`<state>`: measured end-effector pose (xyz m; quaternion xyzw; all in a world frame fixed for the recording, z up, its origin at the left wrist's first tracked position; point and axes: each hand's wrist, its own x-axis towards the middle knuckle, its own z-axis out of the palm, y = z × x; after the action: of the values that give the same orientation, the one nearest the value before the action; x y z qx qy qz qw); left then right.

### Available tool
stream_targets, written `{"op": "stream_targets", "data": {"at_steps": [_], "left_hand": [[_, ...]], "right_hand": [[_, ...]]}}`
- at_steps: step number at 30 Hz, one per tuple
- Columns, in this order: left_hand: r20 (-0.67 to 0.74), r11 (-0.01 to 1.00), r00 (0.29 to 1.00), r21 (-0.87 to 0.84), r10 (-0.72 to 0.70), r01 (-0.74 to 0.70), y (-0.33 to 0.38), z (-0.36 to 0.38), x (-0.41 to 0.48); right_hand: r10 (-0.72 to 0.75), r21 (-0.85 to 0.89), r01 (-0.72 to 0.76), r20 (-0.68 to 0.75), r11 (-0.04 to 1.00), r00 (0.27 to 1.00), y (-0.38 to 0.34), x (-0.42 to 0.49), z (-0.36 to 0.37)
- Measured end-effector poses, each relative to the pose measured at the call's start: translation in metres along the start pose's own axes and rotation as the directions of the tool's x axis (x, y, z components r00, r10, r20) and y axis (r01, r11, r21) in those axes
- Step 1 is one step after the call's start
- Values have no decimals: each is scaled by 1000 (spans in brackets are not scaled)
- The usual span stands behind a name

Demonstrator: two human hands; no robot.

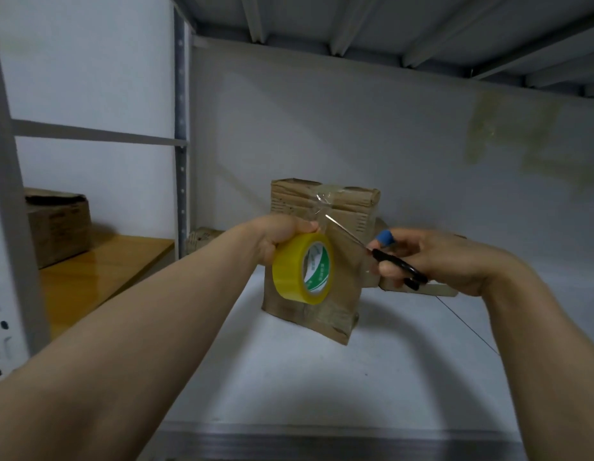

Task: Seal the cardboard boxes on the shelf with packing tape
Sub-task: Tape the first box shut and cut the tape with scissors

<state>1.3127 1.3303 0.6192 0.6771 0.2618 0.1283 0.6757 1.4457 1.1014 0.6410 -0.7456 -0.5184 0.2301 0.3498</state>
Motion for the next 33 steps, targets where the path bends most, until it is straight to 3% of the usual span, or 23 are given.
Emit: {"op": "stream_targets", "data": {"at_steps": [8,20,33], "left_hand": [[33,999,999,-29,43,-42,-4,-6,7],[45,998,999,-56,1,1,-4,-6,13],[55,996,998,-83,15,-10,-5,-11,17]], "right_hand": [[35,-6,-35,18,999,999,-6,14,-2],[46,-175,-50,-28,983,999,-34,40,10],[42,-168,-47,-36,985,998,-41,49,14]]}}
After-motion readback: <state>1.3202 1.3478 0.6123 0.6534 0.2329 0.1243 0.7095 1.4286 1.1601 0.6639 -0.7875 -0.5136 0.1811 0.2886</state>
